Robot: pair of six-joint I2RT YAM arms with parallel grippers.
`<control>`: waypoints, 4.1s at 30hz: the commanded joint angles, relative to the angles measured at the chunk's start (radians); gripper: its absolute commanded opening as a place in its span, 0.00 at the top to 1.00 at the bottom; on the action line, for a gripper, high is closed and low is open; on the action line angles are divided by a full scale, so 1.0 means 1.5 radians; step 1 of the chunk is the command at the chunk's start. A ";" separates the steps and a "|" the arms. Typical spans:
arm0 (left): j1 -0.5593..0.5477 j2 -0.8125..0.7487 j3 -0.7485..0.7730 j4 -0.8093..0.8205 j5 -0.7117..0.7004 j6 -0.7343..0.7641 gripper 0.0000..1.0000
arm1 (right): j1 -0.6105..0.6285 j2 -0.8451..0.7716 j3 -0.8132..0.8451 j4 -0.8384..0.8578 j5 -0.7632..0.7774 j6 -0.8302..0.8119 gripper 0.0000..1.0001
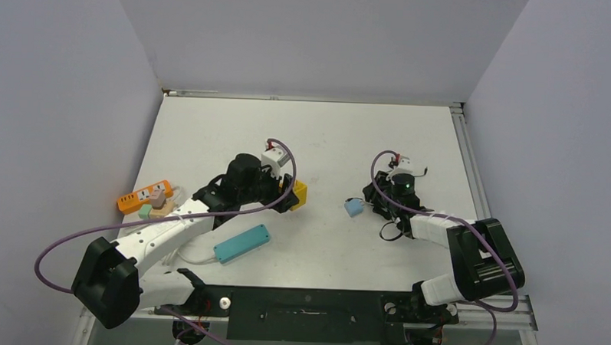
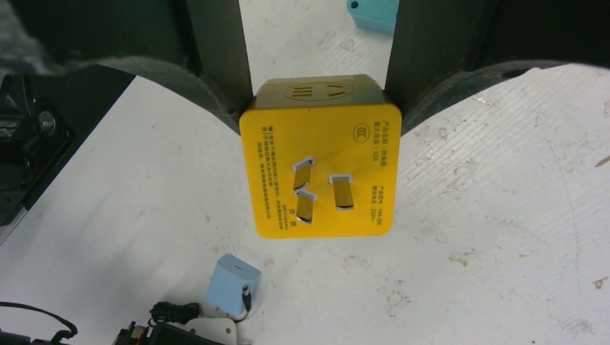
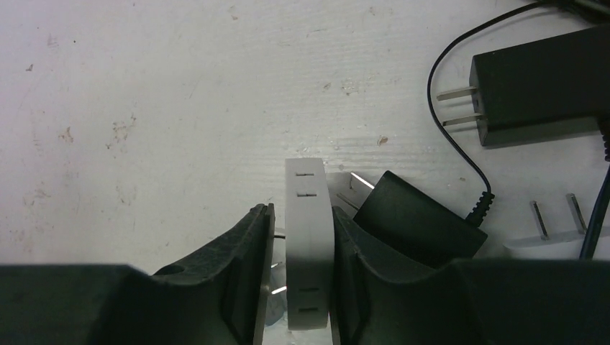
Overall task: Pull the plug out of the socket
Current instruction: Place the plug at the center of the board.
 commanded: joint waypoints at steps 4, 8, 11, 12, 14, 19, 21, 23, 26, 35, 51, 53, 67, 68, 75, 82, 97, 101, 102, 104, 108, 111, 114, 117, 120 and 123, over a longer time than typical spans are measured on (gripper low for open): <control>-0.013 -0.004 0.044 0.008 -0.021 0.024 1.00 | -0.005 -0.009 0.023 0.016 0.039 0.000 0.54; -0.015 0.002 0.040 0.013 -0.026 0.021 1.00 | -0.005 -0.035 0.011 0.018 0.063 -0.007 0.38; -0.033 0.008 0.034 0.023 -0.047 0.022 1.00 | -0.005 -0.060 0.002 0.018 0.080 -0.012 0.32; -0.040 0.013 0.034 0.025 -0.055 0.022 1.00 | -0.005 -0.070 -0.003 0.019 0.086 -0.013 0.30; -0.049 0.041 0.042 0.032 -0.063 0.014 1.00 | -0.005 -0.099 -0.013 0.026 0.093 -0.017 0.25; -0.086 0.123 0.091 0.042 -0.080 -0.005 1.00 | -0.004 -0.169 -0.049 0.048 0.121 -0.023 0.18; -0.104 0.161 0.121 0.036 -0.093 0.000 1.00 | -0.003 -0.199 -0.075 0.063 0.136 -0.020 0.18; -0.115 0.200 0.156 0.030 -0.103 0.001 1.00 | -0.003 -0.230 -0.095 0.076 0.147 -0.017 0.17; -0.123 0.257 0.209 0.028 -0.124 0.008 1.00 | -0.001 -0.267 -0.110 0.081 0.155 -0.018 0.15; -0.126 0.395 0.297 0.068 -0.121 0.001 1.00 | 0.000 -0.299 -0.123 0.075 0.164 -0.012 0.15; -0.125 0.455 0.295 0.118 -0.150 -0.014 0.51 | 0.000 -0.334 -0.133 0.064 0.175 -0.011 0.15; -0.125 0.450 0.292 0.120 -0.151 -0.014 0.41 | 0.001 -0.335 -0.134 0.062 0.176 -0.012 0.15; -0.101 0.252 0.224 0.008 -0.199 0.001 0.04 | 0.001 -0.331 -0.131 0.061 0.174 -0.012 0.12; -0.097 0.227 0.216 -0.017 -0.198 0.011 0.04 | 0.001 -0.331 -0.131 0.060 0.174 -0.012 0.12; -0.003 0.047 0.093 -0.197 -0.189 -0.004 0.04 | 0.001 -0.334 -0.129 0.058 0.170 -0.008 0.09; 0.065 -0.099 -0.055 -0.207 -0.180 -0.121 0.04 | 0.001 -0.325 -0.127 0.056 0.172 -0.006 0.07; 0.035 0.000 -0.077 -0.241 -0.122 -0.101 0.04 | 0.001 -0.328 -0.125 0.051 0.176 -0.005 0.03; -0.002 0.028 -0.075 -0.254 -0.137 -0.111 0.04 | 0.001 -0.329 -0.125 0.050 0.175 -0.003 0.03; -0.010 0.033 -0.074 -0.254 -0.145 -0.114 0.04 | 0.000 -0.329 -0.125 0.049 0.175 -0.003 0.03; -0.026 0.042 -0.075 -0.255 -0.150 -0.119 0.04 | 0.000 -0.329 -0.124 0.049 0.175 -0.003 0.03; -0.076 0.059 -0.072 -0.264 -0.176 -0.140 0.04 | 0.001 -0.331 -0.124 0.048 0.176 -0.001 0.03; -0.111 0.056 -0.071 -0.257 -0.190 -0.158 0.04 | 0.001 -0.329 -0.124 0.049 0.176 -0.001 0.02; -0.138 0.064 -0.047 -0.276 -0.234 -0.152 0.04 | 0.001 -0.325 -0.124 0.050 0.175 0.000 0.02; -0.150 0.090 -0.022 -0.328 -0.281 -0.164 0.04 | 0.000 -0.325 -0.123 0.048 0.175 -0.001 0.02; -0.158 0.093 -0.026 -0.349 -0.308 -0.214 0.04 | 0.001 -0.328 -0.122 0.045 0.177 -0.001 0.02; -0.171 0.022 -0.065 -0.313 -0.352 -0.296 0.04 | 0.001 -0.330 -0.122 0.043 0.175 0.000 0.00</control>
